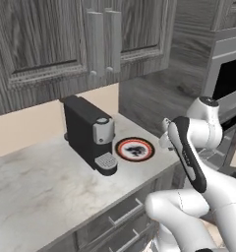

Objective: Pick up the tongs from the counter and place them near the plate next to the oven.

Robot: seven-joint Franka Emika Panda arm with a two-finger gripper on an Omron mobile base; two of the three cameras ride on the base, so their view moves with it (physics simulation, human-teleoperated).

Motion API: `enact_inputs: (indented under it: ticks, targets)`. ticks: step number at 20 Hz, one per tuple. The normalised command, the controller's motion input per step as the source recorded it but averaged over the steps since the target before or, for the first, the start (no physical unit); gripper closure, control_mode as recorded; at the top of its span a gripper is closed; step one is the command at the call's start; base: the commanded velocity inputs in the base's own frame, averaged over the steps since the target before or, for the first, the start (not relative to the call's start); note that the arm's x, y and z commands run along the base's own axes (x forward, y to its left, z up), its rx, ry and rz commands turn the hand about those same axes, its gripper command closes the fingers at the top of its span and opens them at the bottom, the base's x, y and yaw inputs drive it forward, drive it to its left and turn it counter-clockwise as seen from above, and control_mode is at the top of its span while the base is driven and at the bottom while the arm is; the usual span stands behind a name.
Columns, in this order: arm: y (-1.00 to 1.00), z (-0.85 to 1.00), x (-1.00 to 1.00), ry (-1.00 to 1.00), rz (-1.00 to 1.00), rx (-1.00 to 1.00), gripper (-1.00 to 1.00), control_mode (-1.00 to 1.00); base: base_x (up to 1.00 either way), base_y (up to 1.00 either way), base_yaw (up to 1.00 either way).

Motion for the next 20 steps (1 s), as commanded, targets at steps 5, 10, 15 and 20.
enact_inputs:
  ticks: [5, 10, 15, 20]
  targets:
    - [0.00, 0.00, 0.00, 0.00, 0.00, 0.00, 1.00, 1.00, 0.27, 0.03, -0.17]
    - [0.00, 0.00, 0.00, 0.00, 0.00, 0.00, 1.00, 1.00, 0.38, 0.09, -0.15]
    - [0.00, 0.00, 0.00, 0.00, 0.00, 0.00, 1.00, 1.00, 0.44, 0.04, -0.11]
    - [0.04, -0.05, 0.18, 0.00, -0.08, 0.00, 1.00, -1.00, 0.07, 0.01, -0.02]
